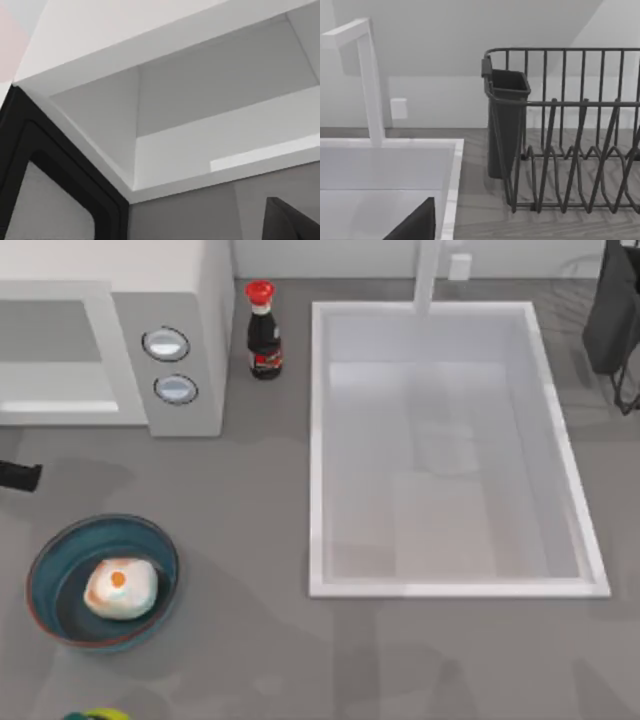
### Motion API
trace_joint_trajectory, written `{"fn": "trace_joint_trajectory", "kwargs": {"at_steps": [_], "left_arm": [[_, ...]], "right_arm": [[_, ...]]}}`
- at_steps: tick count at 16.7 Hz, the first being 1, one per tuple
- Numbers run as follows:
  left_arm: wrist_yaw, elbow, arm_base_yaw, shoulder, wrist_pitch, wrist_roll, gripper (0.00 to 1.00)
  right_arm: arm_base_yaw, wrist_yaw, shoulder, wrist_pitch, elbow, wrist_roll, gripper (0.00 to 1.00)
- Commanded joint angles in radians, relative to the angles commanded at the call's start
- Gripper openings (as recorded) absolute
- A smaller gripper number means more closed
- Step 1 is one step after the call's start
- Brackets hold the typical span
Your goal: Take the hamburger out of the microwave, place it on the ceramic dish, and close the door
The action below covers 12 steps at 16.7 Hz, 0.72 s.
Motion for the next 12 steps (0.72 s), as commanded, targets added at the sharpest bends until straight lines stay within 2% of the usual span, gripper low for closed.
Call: {"fn": "trace_joint_trajectory", "kwargs": {"at_steps": [8, 12], "left_arm": [[0.536, 0.525, 0.683, 0.536, -0.437, 0.348, 0.0], [0.749, 0.733, 0.955, 0.75, -0.613, 0.479, 0.0]], "right_arm": [[0.0, 0.0, 0.0, 0.0, 0.0, 0.0, 1.0], [0.0, 0.0, 0.0, 0.0, 0.0, 0.0, 1.0]]}}
